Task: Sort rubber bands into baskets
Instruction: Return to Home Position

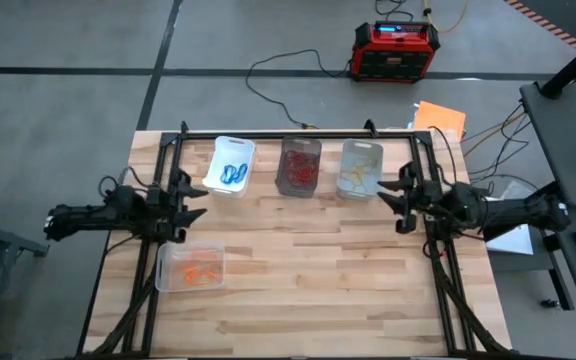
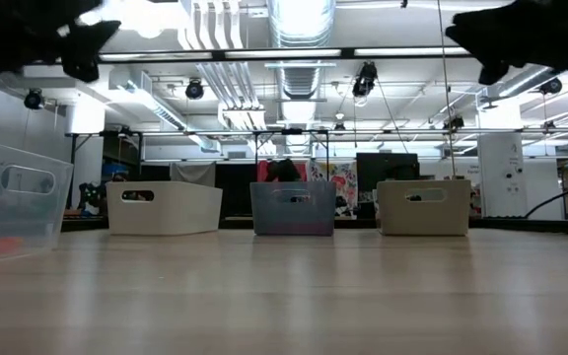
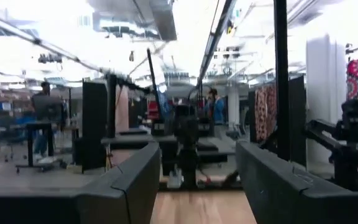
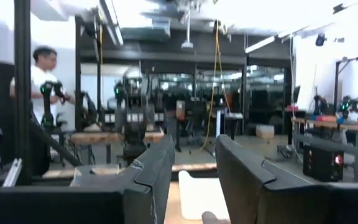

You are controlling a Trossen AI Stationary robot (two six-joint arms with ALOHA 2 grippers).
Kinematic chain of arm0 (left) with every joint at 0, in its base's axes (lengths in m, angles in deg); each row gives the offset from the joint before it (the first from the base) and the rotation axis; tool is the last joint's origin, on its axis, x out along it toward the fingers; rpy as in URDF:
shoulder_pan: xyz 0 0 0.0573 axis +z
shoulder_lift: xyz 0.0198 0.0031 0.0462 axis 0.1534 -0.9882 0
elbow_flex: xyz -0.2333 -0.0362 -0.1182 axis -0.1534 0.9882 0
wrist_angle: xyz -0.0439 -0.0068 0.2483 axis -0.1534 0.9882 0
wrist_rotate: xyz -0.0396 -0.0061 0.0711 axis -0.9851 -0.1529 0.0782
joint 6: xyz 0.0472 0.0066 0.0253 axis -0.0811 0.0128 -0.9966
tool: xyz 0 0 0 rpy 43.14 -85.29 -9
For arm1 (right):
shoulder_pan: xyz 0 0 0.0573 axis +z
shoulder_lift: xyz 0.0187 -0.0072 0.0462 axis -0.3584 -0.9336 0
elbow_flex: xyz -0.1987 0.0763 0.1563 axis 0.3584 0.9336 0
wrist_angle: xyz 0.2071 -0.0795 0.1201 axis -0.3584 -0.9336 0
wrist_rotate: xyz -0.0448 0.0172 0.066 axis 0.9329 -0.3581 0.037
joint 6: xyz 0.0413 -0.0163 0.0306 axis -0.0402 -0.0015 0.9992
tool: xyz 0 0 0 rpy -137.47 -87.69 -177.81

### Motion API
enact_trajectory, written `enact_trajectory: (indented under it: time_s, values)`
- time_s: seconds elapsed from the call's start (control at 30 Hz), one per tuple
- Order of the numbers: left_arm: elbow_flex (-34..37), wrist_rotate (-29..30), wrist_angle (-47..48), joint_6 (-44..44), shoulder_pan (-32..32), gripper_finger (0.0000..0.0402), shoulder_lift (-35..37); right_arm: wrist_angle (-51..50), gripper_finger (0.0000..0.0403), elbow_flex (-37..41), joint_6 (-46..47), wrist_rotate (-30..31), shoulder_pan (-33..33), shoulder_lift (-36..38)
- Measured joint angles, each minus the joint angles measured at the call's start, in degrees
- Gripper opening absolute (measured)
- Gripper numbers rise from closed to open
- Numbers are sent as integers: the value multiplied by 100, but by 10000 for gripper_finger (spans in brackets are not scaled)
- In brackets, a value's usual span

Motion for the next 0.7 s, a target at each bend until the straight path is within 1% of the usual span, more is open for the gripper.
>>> enact_trajectory:
  time_s: [0.07,0.13,0.2,0.27,0.4,0.6,0.7]
  values:
    - [360,1,-233,33,-4,194,12,-216,111,180,5,-4,0,508]
    - [367,41,230,109,-4,194,61,-377,106,404,10,-10,2,1061]
    - [355,83,570,211,-4,194,45,-883,101,414,1,4,0,1520]
    - [379,78,777,347,-4,194,44,-1263,97,417,-54,21,4,1487]
    - [392,94,784,1012,-10,194,-43,-1376,88,415,13,185,0,1205]
    - [393,94,762,1063,-11,194,-188,-2124,80,415,1542,199,2,814]
    - [395,94,780,1063,-11,194,-244,-2394,80,417,1967,201,2,637]
